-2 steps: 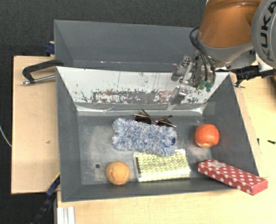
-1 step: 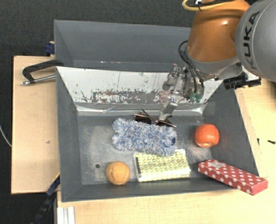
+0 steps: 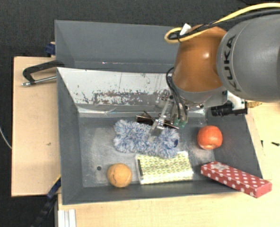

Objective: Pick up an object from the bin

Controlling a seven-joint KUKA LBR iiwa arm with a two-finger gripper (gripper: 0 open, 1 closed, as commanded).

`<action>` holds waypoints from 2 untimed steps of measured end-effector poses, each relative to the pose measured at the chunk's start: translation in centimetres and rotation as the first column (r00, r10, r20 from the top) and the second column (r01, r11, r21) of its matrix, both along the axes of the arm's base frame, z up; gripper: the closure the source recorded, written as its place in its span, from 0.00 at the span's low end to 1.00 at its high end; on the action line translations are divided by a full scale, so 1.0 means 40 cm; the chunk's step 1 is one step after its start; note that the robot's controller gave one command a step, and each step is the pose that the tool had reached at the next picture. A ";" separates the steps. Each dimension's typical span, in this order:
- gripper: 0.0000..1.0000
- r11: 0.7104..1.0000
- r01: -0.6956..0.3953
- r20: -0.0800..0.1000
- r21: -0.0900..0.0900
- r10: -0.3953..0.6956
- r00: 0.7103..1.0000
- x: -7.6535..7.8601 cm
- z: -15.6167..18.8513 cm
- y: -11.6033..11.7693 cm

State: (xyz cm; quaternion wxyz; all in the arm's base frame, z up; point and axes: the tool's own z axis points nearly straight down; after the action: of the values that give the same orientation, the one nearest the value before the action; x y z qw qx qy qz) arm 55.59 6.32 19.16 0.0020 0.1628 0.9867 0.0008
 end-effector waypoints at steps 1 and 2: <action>0.00 0.996 0.084 -0.009 0.000 -0.084 0.996 -0.055 -0.214 0.096; 1.00 1.000 -0.001 0.005 0.000 0.001 1.000 -0.020 -0.277 0.135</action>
Offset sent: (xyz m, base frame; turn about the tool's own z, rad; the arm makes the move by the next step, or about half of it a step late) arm -0.0113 0.0534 -0.1141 0.0005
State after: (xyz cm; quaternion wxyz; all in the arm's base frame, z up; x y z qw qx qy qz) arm 54.77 11.72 8.09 0.0042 0.1623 0.9867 0.0014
